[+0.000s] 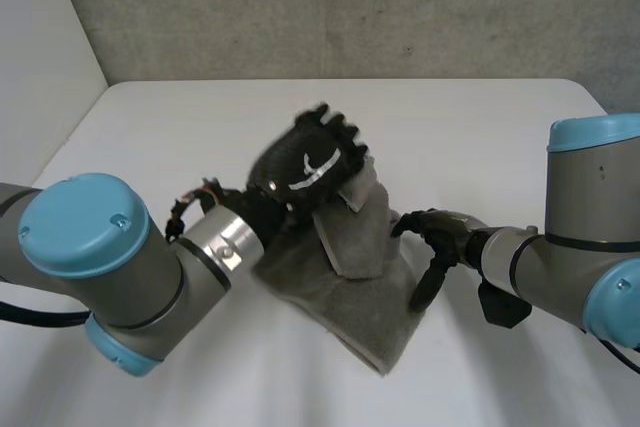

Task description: Fold the towel.

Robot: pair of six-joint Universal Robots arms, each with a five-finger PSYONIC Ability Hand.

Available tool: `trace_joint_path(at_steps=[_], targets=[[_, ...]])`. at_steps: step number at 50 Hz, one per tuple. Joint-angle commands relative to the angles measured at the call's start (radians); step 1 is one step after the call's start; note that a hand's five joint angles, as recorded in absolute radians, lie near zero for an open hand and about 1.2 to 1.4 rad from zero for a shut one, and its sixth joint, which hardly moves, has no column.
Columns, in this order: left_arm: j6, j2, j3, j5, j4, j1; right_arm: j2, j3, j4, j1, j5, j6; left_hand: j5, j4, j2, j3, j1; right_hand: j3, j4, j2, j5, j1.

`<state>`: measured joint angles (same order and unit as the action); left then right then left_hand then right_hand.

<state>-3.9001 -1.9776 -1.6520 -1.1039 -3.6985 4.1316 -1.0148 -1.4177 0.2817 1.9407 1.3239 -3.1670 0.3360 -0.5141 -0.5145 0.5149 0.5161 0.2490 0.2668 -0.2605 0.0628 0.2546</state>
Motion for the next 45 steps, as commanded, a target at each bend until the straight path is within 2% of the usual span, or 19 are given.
trace_joint_path(at_steps=[1, 7, 12, 23, 24, 26, 27, 28, 29, 30, 34, 37, 38, 39, 40, 41, 42, 44, 45], targets=[[-0.008, -0.038, -0.012, 0.095, 0.017, 0.001, 0.018, -0.012, -0.025, 0.021, 0.017, 0.001, 0.047, -0.043, -0.042, 0.042, 0.041, 0.05, 0.032, -0.039, 0.062, 0.045], [-0.068, -0.086, -0.009, 0.095, 0.015, 0.001, 0.033, -0.015, -0.039, 0.049, 0.018, 0.001, 0.029, -0.025, -0.025, 0.025, 0.023, 0.097, 0.079, -0.086, 0.109, 0.092], [-0.218, -0.144, 0.001, 0.09, 0.02, 0.001, 0.033, -0.021, -0.055, 0.064, 0.018, -0.001, 0.002, 0.001, 0.002, -0.002, -0.003, 0.156, 0.138, -0.144, 0.167, 0.15], [-0.252, -0.193, 0.034, 0.004, 0.015, 0.003, 0.044, -0.038, -0.094, 0.078, 0.018, -0.004, 0.049, -0.046, -0.045, 0.045, 0.044, 0.472, 0.455, -0.461, 0.484, 0.467], [-0.254, -0.205, 0.038, -0.01, 0.012, 0.003, 0.044, -0.038, -0.095, 0.078, 0.018, -0.004, 0.09, -0.086, -0.086, 0.086, 0.085, 0.473, 0.455, -0.462, 0.485, 0.468], [-0.254, -0.216, 0.044, -0.017, 0.009, 0.003, 0.045, -0.04, -0.099, 0.08, 0.018, -0.004, 0.167, -0.163, -0.163, 0.163, 0.161, 0.744, 0.727, -0.733, 0.756, 0.739], [-0.255, -0.227, 0.05, -0.019, 0.005, 0.001, 0.045, -0.04, -0.099, 0.08, 0.018, -0.004, 0.338, -0.335, -0.334, 0.334, 0.333, 0.746, 0.728, -0.735, 0.758, 0.741], [-0.255, -0.233, 0.057, -0.019, -0.001, 0.001, 0.045, -0.04, -0.105, 0.081, 0.017, -0.002, 0.593, -0.589, -0.589, 0.589, 0.587, 0.979, 0.961, -0.967, 0.99, 0.973], [-0.255, -0.233, 0.057, -0.019, -0.001, 0.001, 0.045, -0.04, -0.113, 0.081, 0.015, 0.002, 0.595, -0.592, -0.591, 0.591, 0.59, 1.146, 1.128, -1.134, 1.157, 1.14], [-0.257, -0.231, 0.066, -0.019, -0.011, 0.001, 0.045, -0.04, -0.113, 0.081, 0.015, 0.002, 0.831, -0.827, -0.827, 0.827, 0.825, 1.147, 1.129, -1.136, 1.159, 1.142], [-0.255, -0.21, 0.097, -0.033, -0.044, 0.001, 0.012, 0.031, -0.145, 0.083, 0.027, 0.053, 0.886, -0.882, -0.882, 0.881, 0.88, 1.147, 1.129, -1.136, 1.159, 1.142], [-0.24, -0.132, 0.146, -0.09, -0.087, 0.001, -0.086, 0.132, -0.18, 0.075, 0.084, 0.151, 0.886, -0.882, -0.882, 0.881, 0.88, 1.147, 1.129, -1.136, 1.159, 1.142], [-0.219, -0.086, 0.173, -0.138, -0.115, 0.001, -0.087, 0.132, -0.18, 0.075, 0.084, 0.151, 0.886, -0.882, -0.882, 0.881, 0.88, 1.147, 1.129, -1.136, 1.159, 1.142], [-0.178, -0.039, 0.204, -0.205, -0.141, -0.001, -0.152, 0.17, -0.247, 0.07, 0.147, 0.191, 0.886, -0.882, -0.882, 0.881, 0.88, 1.147, 1.129, -1.136, 1.159, 1.142], [-0.177, -0.038, 0.204, -0.206, -0.141, -0.001, -0.153, 0.171, -0.248, 0.07, 0.147, 0.191, 0.886, -0.882, -0.882, 0.881, 0.88, 1.147, 1.129, -1.136, 1.159, 1.142], [-0.12, 0.006, 0.239, -0.276, -0.165, -0.002, -0.216, 0.187, -0.357, 0.069, 0.219, 0.221, 0.886, -0.882, -0.882, 0.881, 0.88, 1.147, 1.129, -1.136, 1.159, 1.142], [-0.119, 0.006, 0.239, -0.277, -0.166, -0.002, -0.278, 0.186, -0.478, 0.069, 0.279, 0.249, 0.886, -0.882, -0.882, 0.881, 0.88, 1.147, 1.129, -1.136, 1.159, 1.142], [0.053, 0.101, 0.285, -0.419, -0.179, 0.001, -0.33, 0.18, -0.581, 0.07, 0.32, 0.268, 0.886, -0.882, -0.882, 0.881, 0.88, 1.147, 1.129, -1.136, 1.159, 1.142], [0.054, 0.101, 0.285, -0.419, -0.179, 0.001, -0.367, 0.168, -0.66, 0.07, 0.337, 0.291, 0.886, -0.882, -0.882, 0.881, 0.88, 1.147, 1.129, -1.136, 1.159, 1.142]])
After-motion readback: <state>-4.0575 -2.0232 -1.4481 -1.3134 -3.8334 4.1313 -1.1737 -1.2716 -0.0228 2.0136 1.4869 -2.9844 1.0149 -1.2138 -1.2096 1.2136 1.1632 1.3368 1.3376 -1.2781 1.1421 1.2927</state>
